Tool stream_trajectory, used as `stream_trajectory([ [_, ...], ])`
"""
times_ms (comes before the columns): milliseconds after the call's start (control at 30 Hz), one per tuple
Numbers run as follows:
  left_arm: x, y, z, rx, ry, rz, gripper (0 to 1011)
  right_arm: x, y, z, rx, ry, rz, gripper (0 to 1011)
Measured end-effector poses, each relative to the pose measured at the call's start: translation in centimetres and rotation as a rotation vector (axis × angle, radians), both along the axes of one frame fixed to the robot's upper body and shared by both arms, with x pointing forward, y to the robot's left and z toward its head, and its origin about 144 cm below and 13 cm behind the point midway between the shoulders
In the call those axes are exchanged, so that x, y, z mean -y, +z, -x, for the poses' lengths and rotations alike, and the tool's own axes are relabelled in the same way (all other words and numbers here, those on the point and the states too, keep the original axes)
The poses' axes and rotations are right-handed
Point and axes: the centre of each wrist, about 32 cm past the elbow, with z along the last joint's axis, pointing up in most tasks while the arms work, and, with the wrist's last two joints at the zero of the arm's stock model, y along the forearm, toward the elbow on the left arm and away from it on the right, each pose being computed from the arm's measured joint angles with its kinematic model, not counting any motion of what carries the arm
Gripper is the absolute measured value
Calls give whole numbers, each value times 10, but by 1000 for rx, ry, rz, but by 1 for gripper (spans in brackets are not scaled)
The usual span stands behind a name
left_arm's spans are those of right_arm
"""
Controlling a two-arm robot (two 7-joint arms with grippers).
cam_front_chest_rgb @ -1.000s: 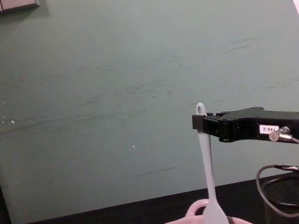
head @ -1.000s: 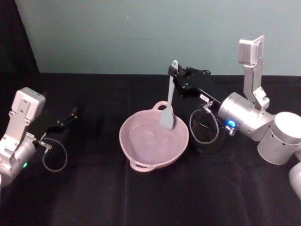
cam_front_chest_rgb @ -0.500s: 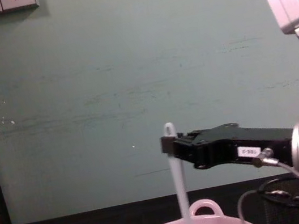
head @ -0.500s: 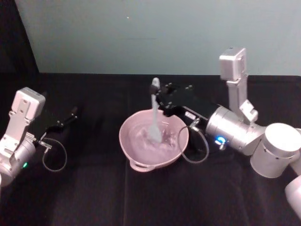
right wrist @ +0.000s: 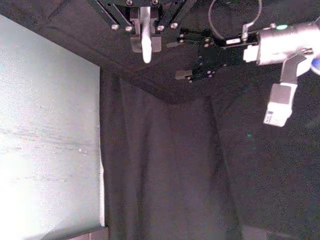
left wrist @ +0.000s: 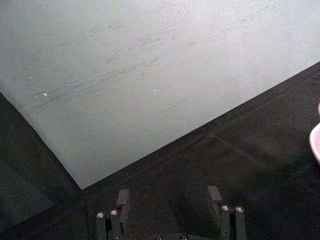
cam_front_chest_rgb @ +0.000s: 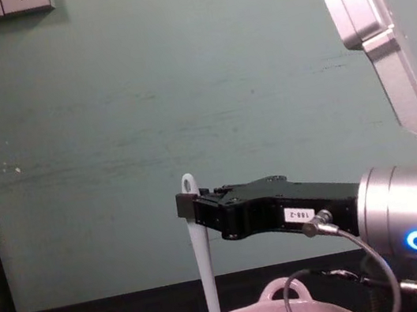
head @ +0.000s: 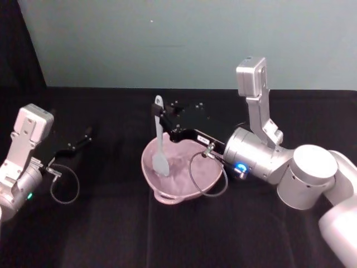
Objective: Use the one hand to pick up the spoon and stir the clear water in the bowl.
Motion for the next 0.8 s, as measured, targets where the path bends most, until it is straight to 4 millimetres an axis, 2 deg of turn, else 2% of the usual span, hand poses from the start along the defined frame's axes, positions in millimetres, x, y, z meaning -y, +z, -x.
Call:
stream_trajectory([
  [400,0,0,0,0,0,0,1011,4,-2,-26,-21,-56,-26,110],
  [600,0,0,0,0,0,0,1011,20,-3,-34,-30,-142,-32,110],
  [800,0,0,0,0,0,0,1011,35,-1,-33,-17,-193,-27,110],
])
